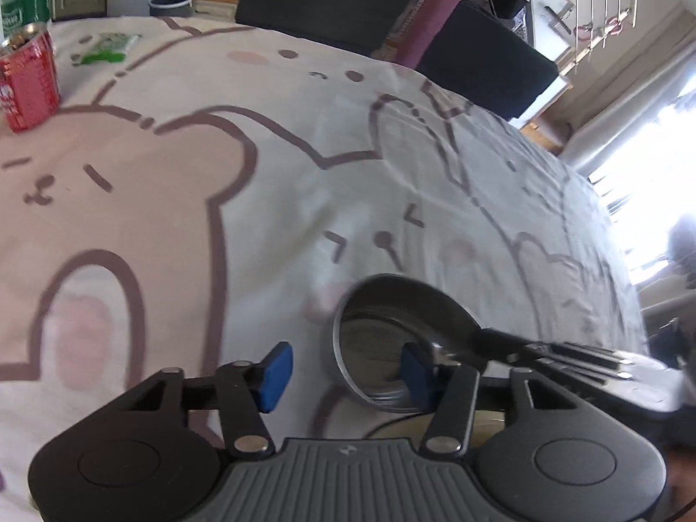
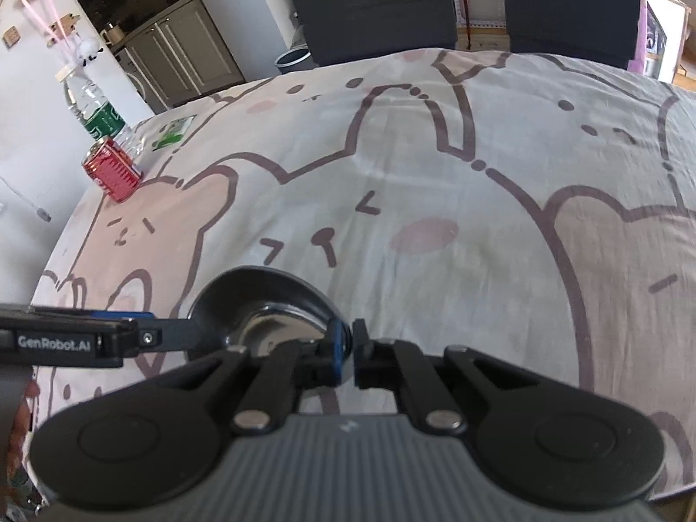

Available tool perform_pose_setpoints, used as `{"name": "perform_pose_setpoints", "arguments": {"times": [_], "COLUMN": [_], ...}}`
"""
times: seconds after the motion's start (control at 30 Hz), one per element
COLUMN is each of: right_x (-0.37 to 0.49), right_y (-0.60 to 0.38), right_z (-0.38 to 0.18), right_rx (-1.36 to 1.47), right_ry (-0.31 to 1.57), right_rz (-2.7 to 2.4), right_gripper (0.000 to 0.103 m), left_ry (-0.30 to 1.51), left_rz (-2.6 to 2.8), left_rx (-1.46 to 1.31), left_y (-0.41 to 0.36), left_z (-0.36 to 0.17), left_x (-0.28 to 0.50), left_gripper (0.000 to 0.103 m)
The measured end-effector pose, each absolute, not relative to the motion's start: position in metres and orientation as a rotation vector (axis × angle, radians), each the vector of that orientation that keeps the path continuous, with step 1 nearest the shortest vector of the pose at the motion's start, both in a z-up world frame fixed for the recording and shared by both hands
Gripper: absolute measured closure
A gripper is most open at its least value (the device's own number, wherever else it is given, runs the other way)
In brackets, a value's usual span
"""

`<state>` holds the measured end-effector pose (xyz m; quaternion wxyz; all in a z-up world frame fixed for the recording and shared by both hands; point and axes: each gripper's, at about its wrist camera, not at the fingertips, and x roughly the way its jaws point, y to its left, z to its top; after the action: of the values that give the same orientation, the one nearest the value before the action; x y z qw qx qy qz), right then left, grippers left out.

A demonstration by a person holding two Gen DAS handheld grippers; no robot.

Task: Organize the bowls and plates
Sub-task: 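Lift the steel bowl with both tools and carry it over the tray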

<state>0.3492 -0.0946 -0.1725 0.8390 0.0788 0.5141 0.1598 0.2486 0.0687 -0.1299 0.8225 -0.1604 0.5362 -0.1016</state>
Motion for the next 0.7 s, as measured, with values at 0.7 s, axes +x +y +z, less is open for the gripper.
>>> {"name": "perform_pose_setpoints", "arguments": {"times": [0.7], "right_x": [0.342], "right_y": [-0.093], "right_z": [-0.174], "right_rx": [0.113], "right_ry": [1.075], "right_rz": [0.364], "right_gripper": [0.094], "left_ry": [1.098], "left_rz": [-0.185], "left_rx": [-0.245], "left_y": [0.052], "left_z": [-0.130], "left_x": [0.249], "left_gripper": [0.095]}}
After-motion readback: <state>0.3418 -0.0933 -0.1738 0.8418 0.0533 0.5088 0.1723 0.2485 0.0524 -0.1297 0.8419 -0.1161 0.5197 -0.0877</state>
